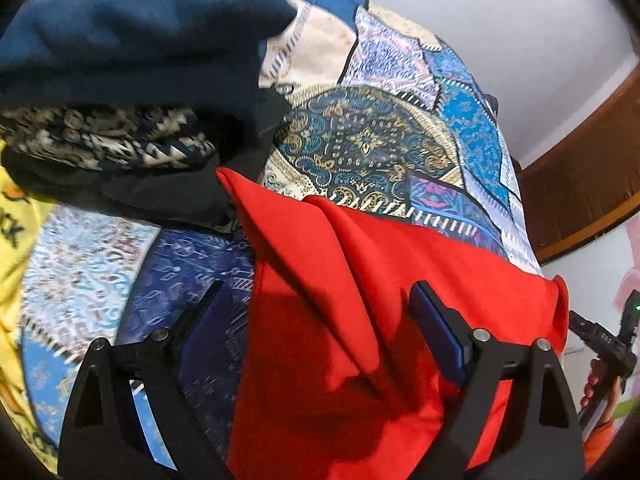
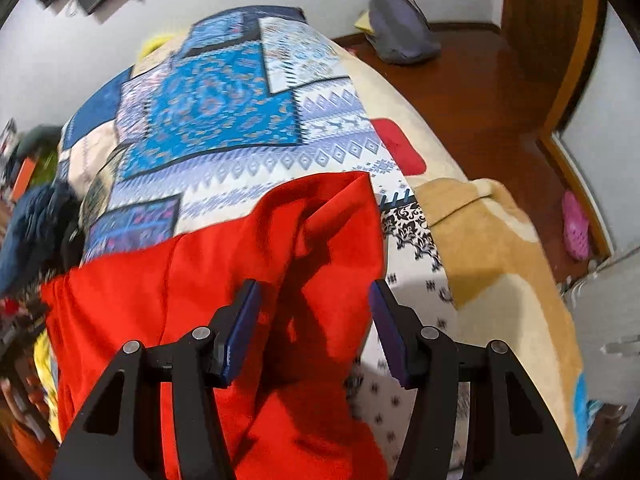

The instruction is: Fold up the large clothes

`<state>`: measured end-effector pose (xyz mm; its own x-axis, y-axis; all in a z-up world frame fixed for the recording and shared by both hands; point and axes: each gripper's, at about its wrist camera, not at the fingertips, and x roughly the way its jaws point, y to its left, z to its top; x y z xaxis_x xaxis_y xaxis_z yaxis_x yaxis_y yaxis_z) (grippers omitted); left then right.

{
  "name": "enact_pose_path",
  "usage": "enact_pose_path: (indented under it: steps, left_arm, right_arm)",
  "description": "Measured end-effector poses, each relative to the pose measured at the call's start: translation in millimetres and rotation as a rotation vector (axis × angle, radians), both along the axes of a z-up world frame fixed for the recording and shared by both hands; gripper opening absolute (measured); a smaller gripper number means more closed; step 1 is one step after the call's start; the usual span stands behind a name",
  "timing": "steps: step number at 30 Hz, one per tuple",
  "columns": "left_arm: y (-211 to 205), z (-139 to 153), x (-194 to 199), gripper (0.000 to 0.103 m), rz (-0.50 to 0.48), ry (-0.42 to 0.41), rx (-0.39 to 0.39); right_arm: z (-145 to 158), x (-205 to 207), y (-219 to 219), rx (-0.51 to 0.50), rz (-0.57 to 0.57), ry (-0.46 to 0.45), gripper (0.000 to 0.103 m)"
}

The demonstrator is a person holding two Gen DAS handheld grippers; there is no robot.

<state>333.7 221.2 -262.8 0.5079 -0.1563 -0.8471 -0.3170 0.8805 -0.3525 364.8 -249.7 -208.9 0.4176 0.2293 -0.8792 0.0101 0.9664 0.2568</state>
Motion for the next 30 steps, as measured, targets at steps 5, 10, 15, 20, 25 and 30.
enact_pose_path:
  steps: [5,10,15,20,25,30]
  left_arm:
    - [-1.4,-24.3,10.5,0.089,-0.003,0.017,-0.092]
    - [-14.5,-23.9,8.5,0.067,-0.052,-0.021,-0.026]
    - [-26.8,-3.9,6.2,0.017,-0.099,-0.077,0.069]
    - [-33.8,20.9,14.3,0.013,-0.108,-0.122,0.134]
    - [-27.4,56.3,32.8,0.013,-0.101,-0.189,0.171]
    - [-18.7,77.2,62.8,0.013,-0.097,-0.212,0.227]
  right_arm:
    - [-25.6,19.7,-5.9,0.051,-0.040,0.046,0.052]
    - [-24.2,19.8,1.8,0.008,-0.002,-0.033,0.055]
    - [-25.2,19.6,7.6,-0.023,0.038,-0.064,0.014]
    - [-10.8,26.1,8.9,-0.027,0.035,-0.094,0.004]
    - [26.1,38.2,23.1,-0.074,0.056,-0.193,0.001]
    - [56.4,57.2,33.6,-0.105,0.061,-0.262,0.002]
